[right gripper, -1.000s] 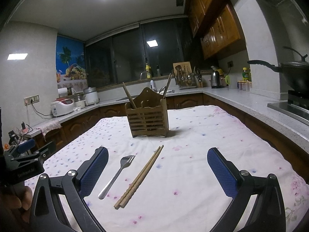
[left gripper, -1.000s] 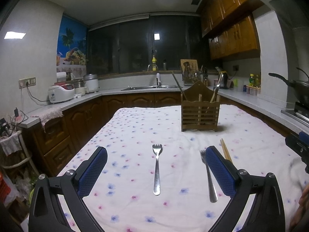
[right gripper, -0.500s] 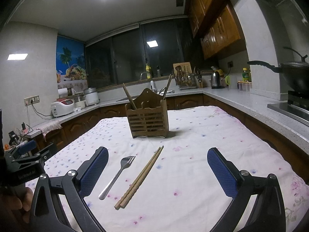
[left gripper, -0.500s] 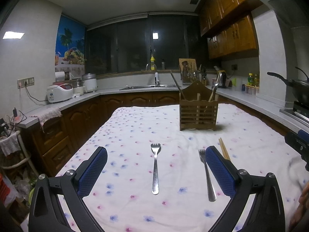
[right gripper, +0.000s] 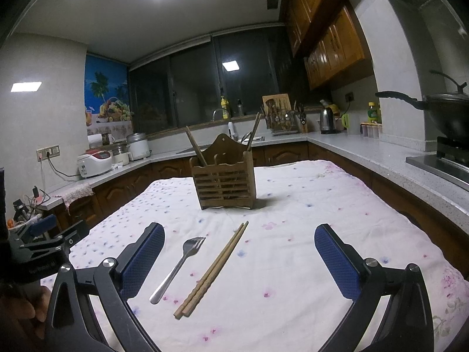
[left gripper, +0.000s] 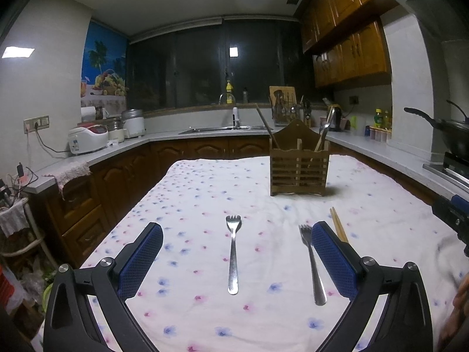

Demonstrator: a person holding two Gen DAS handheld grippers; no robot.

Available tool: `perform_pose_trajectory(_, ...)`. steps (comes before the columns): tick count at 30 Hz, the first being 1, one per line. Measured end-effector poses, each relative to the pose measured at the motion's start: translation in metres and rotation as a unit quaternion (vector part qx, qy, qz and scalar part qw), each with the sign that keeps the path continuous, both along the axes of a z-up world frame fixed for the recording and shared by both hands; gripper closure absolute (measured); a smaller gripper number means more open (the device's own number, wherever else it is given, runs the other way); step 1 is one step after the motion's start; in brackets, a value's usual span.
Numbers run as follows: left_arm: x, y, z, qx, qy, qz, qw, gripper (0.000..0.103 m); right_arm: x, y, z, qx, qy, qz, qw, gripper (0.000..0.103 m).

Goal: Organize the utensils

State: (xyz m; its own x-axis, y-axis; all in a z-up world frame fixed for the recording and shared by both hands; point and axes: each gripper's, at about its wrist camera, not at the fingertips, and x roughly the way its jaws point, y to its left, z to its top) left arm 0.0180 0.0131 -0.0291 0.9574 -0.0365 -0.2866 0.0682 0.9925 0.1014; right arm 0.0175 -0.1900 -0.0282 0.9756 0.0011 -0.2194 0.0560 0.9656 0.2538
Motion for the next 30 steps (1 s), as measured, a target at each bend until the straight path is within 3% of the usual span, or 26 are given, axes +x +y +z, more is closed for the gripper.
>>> perform_pose_trajectory(30,-0.0001,-0.0021,0.0062,-0.009,0.007,-0.006,0.9999,0.001,0.0016,-0.0004,0.0013,0.003,0.000,0.000,1.000,0.000)
